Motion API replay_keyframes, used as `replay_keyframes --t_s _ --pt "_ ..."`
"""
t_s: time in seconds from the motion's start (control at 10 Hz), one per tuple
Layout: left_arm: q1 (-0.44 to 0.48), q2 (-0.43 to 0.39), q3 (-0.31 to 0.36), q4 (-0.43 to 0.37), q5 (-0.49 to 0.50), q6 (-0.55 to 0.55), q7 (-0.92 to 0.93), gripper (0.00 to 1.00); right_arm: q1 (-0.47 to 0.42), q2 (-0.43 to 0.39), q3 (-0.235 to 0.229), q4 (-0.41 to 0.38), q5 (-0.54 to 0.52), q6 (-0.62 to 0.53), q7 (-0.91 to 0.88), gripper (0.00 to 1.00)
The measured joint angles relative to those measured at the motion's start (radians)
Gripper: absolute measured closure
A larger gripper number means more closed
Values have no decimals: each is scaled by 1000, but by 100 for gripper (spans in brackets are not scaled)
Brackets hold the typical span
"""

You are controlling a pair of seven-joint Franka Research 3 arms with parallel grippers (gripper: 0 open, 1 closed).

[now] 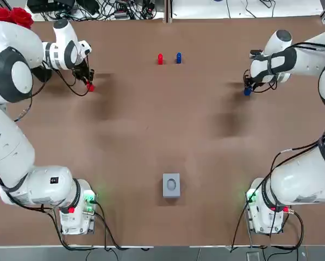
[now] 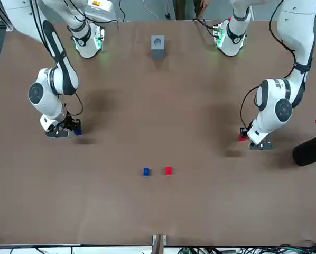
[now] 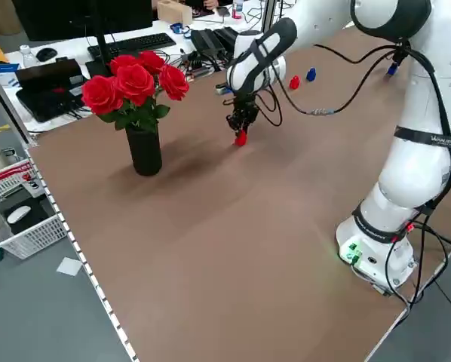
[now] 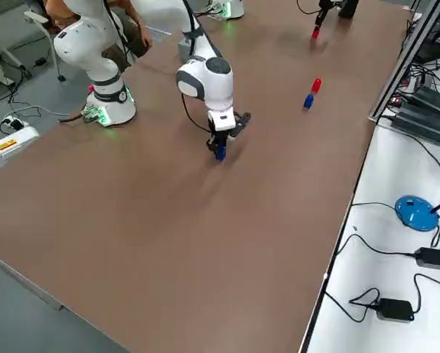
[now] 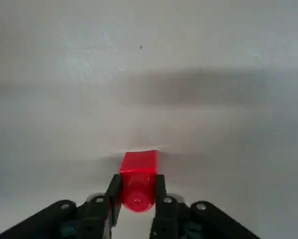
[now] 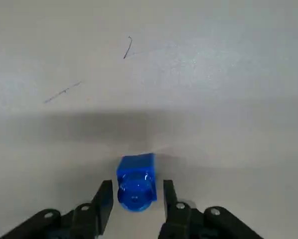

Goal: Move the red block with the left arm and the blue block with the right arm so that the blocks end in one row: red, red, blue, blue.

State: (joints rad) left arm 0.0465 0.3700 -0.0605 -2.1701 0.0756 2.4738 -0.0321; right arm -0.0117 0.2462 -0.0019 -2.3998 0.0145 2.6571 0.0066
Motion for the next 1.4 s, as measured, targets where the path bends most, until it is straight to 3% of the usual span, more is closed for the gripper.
replay_keyframes --t_s 0.5,0.7,1.0,1.4 --pt "1 2 -7 4 1 0 1 70 0 -1 0 1 0 3 -1 62" --pt "-2 16 -40 24 1 1 -11 70 0 -1 0 3 0 4 -1 66" --pt "-14 72 -101 104 1 0 -86 70 -1 -1 -1 4 4 5 -1 70" --pt "-82 132 -118 198 1 -2 -180 70 0 6 18 32 24 5 4 70"
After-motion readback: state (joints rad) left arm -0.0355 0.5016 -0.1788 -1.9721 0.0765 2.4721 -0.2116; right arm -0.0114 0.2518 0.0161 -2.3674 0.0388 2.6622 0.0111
